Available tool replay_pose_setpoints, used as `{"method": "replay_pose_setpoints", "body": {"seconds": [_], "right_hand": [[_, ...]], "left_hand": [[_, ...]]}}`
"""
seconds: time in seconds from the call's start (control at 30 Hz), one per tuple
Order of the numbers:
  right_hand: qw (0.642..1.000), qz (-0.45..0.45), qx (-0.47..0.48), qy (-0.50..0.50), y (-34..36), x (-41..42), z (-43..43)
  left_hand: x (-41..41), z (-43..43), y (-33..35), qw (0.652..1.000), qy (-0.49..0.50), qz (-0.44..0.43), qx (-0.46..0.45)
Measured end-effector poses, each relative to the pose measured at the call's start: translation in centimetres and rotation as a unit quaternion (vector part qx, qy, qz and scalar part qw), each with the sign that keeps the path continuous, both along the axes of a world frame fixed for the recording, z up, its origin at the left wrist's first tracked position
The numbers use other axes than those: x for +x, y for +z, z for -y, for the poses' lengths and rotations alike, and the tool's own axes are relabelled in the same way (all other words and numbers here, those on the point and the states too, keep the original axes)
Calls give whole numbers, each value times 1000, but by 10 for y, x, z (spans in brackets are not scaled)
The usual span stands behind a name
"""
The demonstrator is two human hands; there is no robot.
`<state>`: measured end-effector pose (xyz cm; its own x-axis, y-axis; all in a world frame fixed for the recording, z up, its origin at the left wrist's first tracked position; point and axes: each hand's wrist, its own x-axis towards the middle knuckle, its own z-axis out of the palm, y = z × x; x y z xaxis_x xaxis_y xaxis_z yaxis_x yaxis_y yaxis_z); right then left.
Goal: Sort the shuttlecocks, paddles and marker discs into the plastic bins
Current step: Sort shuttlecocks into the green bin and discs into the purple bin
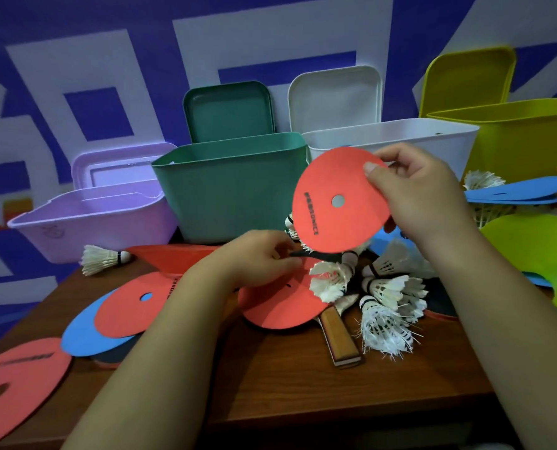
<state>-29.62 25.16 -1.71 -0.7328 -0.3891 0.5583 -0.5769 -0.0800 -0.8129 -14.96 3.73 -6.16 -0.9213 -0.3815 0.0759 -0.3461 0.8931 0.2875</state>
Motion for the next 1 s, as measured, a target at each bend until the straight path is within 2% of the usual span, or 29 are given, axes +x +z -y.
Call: {"method": "replay_pose_setpoints", "body": {"seconds": [0.2,0.43,0.6,0.87,0.93,1.0], "right_hand": [[998,53,-17,-13,-9,10,5],[995,95,-22,13,-4,23,11],[987,138,-52,65,15,33,19],[978,151,-57,131,46,62,50],[977,151,-54,143,51,72,60],[975,152,-53,152,53,80,69]], "left_hand": [[-1,3,1,1000,-12,17,-12],[8,10,13,995,38,-80,45],[26,20,37,973,86,-190,103],[74,39,77,906,217,-315,179],[86,44,81,881,227,-328,254],[94,46,82,831,222,-352,369]]}}
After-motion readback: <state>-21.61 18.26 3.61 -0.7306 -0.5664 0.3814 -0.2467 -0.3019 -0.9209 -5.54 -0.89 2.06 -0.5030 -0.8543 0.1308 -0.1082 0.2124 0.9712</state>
